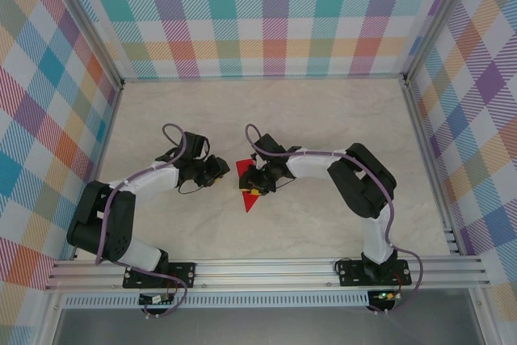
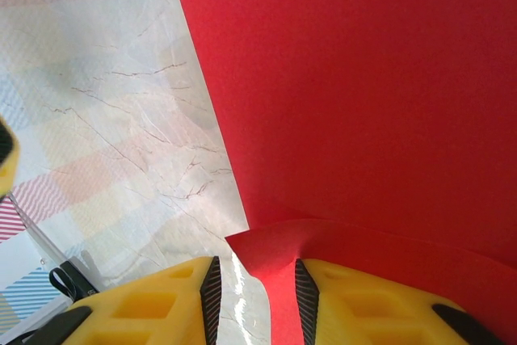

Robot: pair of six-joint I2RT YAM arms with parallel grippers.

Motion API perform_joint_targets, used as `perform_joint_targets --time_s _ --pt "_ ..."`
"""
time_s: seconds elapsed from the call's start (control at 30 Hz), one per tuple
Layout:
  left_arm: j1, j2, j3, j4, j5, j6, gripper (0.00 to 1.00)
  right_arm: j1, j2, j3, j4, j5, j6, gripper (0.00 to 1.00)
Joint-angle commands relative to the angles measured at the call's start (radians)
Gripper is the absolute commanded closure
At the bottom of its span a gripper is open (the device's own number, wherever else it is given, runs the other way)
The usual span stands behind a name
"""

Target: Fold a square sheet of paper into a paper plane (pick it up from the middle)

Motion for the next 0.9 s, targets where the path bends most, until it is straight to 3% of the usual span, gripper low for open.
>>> perform_joint_targets --time_s 0.0,0.43,0.6,0.77,0.87 --pt "0.008 -0.021 -0.026 0.03 0.052 -0.022 0.69 0.002 0.032 -0.043 0.013 0.054 -0.021 0.68" --pt "-0.002 -0.012 -0.067 0.083 0.112 -0.047 0.71 -0.002 0.015 -0.076 0.034 0.044 -0.029 0.77" --pt "-0.019 -0.014 -0.073 0.094 0.127 -0.052 0.72 -0.005 0.015 -0.077 0.023 0.047 -0.031 0.85" --pt "-0.048 -0.006 -0.076 0.11 0.139 -0.057 0.77 -0.005 0.018 -0.076 0.002 0.06 -0.037 0.91" --pt "-0.072 0.01 -0.076 0.127 0.151 -0.061 0.84 -0.005 0.021 -0.074 -0.007 0.063 -0.038 0.94"
